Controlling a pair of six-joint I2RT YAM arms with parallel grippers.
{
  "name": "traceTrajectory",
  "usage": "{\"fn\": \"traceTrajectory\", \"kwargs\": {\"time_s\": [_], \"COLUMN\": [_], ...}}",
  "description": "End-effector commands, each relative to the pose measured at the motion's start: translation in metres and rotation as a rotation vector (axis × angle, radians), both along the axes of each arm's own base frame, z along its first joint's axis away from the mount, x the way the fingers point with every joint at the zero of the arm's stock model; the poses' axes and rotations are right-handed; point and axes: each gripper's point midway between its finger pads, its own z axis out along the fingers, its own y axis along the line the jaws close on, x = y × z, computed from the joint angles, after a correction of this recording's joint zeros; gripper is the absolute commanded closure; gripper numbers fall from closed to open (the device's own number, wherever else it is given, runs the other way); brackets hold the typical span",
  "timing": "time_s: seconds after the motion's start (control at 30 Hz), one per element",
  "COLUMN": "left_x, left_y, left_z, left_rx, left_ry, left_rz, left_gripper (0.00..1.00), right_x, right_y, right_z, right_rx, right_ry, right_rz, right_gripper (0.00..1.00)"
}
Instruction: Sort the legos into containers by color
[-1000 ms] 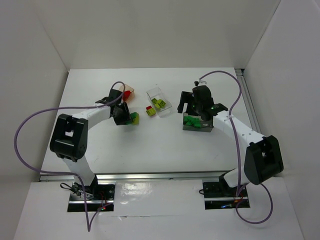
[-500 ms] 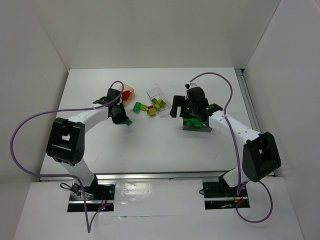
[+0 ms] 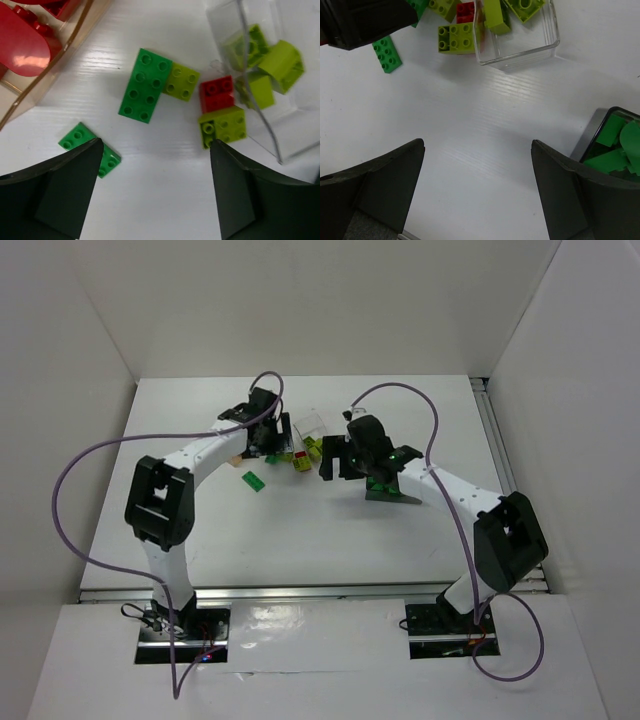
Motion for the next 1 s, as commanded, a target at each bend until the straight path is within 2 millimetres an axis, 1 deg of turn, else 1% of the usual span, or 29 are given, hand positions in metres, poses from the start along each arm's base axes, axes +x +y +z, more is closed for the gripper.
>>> {"fn": "traceTrajectory", "kwargs": {"time_s": [0.0,0.03,0.07,0.1,0.13,0.17,0.2,0.27,0.3,0.43,0.47,0.5,0.53,0.57,0.6,0.63,0.7,0.73,0.77,0.8,0.87,0.9,0.93,0.97], "left_x": [0.007,0.010,0.009,0.014,0.014,0.017,0.016,0.013,0.015,0.020,0.022,0.020,0.024,0.025,0.025,0.027,0.028,0.028,0.029,0.027,0.022,0.018,0.017,0.011], "left_y": [0.023,0.025,0.025,0.025,0.031,0.032,0.028,0.027,0.026,0.020,0.019,0.018,0.017,0.016,0.017,0.016,0.017,0.017,0.016,0.017,0.018,0.018,0.018,0.020], "left_z": [-0.016,-0.023,-0.024,-0.022,-0.028,-0.024,-0.024,-0.036,-0.039,-0.053,-0.052,-0.058,-0.054,-0.058,-0.058,-0.055,-0.055,-0.055,-0.048,-0.041,-0.036,-0.032,-0.019,-0.019], "left_rx": [0.139,0.160,0.185,0.196,0.230,0.236,0.241,0.250,0.251,0.249,0.245,0.245,0.241,0.241,0.246,0.243,0.251,0.251,0.239,0.235,0.220,0.211,0.196,0.198], "left_ry": [0.044,0.053,0.061,0.049,0.060,0.047,0.046,0.077,0.080,0.106,0.097,0.110,0.099,0.100,0.100,0.092,0.089,0.089,0.077,0.065,0.057,0.055,0.031,0.036], "left_rz": [0.029,0.026,0.028,0.022,0.037,0.045,0.028,-0.003,-0.004,-0.038,-0.037,-0.051,-0.050,-0.050,-0.058,-0.057,-0.052,-0.052,-0.041,-0.039,-0.022,-0.026,-0.015,-0.016], "left_gripper": [0.07,0.11,0.14,0.17,0.17,0.17,0.17,0.17,0.17,0.25,0.27,0.32,0.34,0.36,0.38,0.41,0.55,0.74,0.82,0.86,0.90,0.90,0.90,0.90], "right_x": [0.009,0.010,0.010,0.010,0.010,0.010,0.010,0.010,0.010,0.009,0.009,0.009,0.009,0.008,0.009,0.009,0.009,0.009,0.009,0.009,0.009,0.009,0.009,0.009], "right_y": [-0.002,-0.004,-0.004,-0.004,-0.004,-0.004,-0.004,-0.004,-0.004,-0.006,-0.006,-0.006,-0.006,-0.007,-0.008,-0.008,-0.008,-0.008,-0.008,-0.008,-0.008,-0.008,-0.008,-0.008], "right_z": [0.016,0.016,0.016,0.016,0.016,0.016,0.016,0.016,0.016,0.014,0.014,0.014,0.014,0.013,0.013,0.013,0.013,0.013,0.013,0.013,0.013,0.013,0.013,0.013], "right_rx": [-0.005,-0.010,-0.010,-0.010,-0.010,-0.010,-0.010,-0.010,-0.010,-0.020,-0.020,-0.020,-0.020,-0.025,-0.030,-0.030,-0.030,-0.030,-0.030,-0.030,-0.030,-0.030,-0.030,-0.030], "right_ry": [-0.043,-0.046,-0.046,-0.046,-0.046,-0.046,-0.046,-0.046,-0.046,-0.042,-0.042,-0.042,-0.042,-0.035,-0.038,-0.038,-0.038,-0.038,-0.038,-0.038,-0.038,-0.038,-0.038,-0.038], "right_rz": [-0.022,-0.029,-0.029,-0.029,-0.029,-0.029,-0.029,-0.029,-0.029,-0.036,-0.036,-0.036,-0.036,-0.036,-0.042,-0.043,-0.043,-0.043,-0.043,-0.043,-0.043,-0.043,-0.043,-0.043], "right_gripper": [0.06,0.06,0.06,0.06,0.06,0.06,0.06,0.06,0.06,0.06,0.06,0.06,0.06,0.06,0.06,0.06,0.06,0.06,0.06,0.06,0.06,0.06,0.06,0.06]}}
